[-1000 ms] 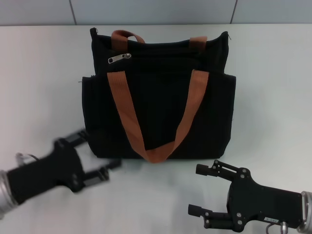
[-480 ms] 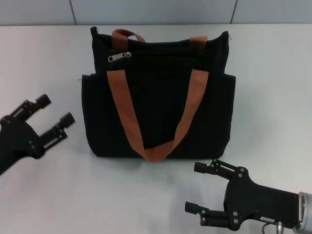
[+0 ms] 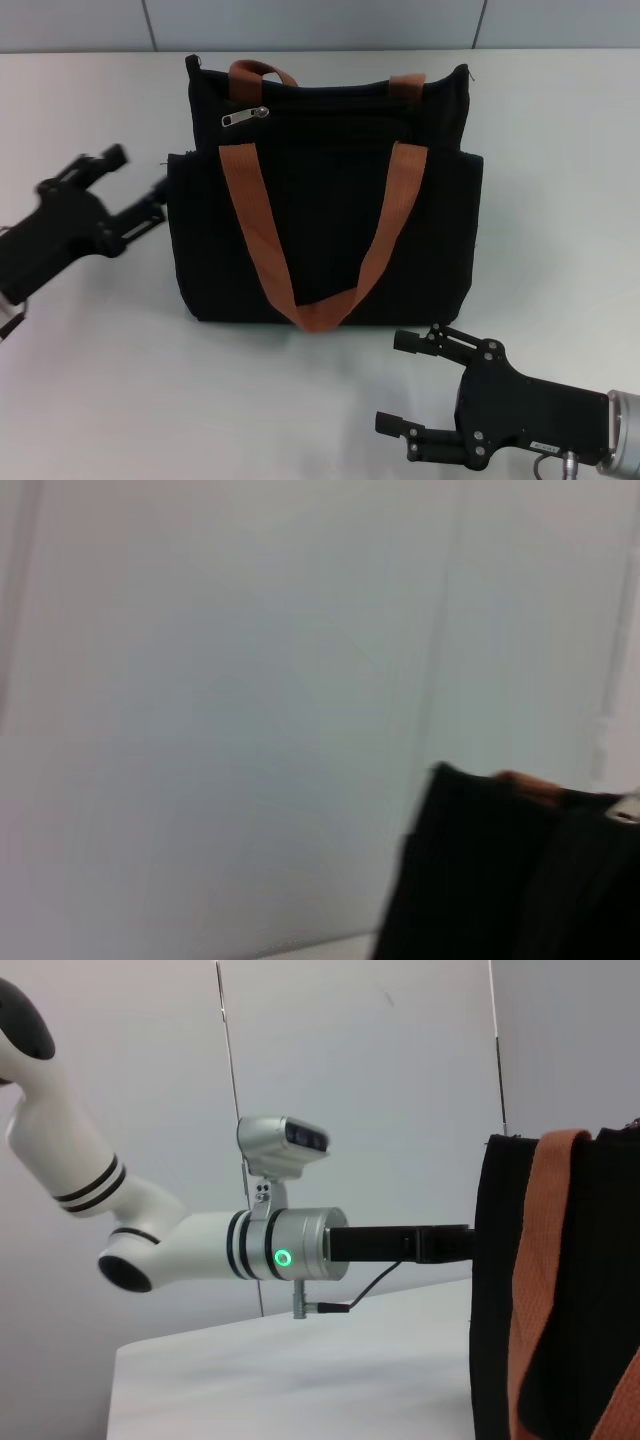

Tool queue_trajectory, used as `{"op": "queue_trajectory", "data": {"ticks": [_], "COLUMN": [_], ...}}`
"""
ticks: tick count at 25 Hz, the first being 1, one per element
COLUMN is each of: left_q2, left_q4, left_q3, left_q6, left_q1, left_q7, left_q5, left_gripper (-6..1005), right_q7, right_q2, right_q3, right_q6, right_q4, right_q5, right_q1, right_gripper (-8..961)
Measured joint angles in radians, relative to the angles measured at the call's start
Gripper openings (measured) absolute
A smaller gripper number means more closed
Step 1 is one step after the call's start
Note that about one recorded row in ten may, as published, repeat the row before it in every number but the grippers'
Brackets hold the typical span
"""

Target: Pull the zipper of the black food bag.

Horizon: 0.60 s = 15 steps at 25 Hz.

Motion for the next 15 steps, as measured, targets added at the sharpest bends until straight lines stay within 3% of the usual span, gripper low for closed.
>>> {"op": "queue_trajectory", "data": {"ticks": [5,15], "left_q2": [-0.001,-0.007], "left_q4": [0.005,-0.042], "left_q3": [0.101,0.094], "left_q6": [0.009,-0.014], "left_q1": [-0.048,-0.107], "left_q7": [-0.003,0.026], "left_q5": [-0.005,-0.060], "left_gripper": [770,764], "right_q7": [-0.002,-0.020], "right_q2": [0.000,0.000], "right_q3": [0.001,0.001], "right_q6": [0.003,0.013], "right_q4": [0.001,0.013], "right_q5": [0.000,0.000], "right_q1": [-0.002,0.008], "right_gripper": [834,835]}}
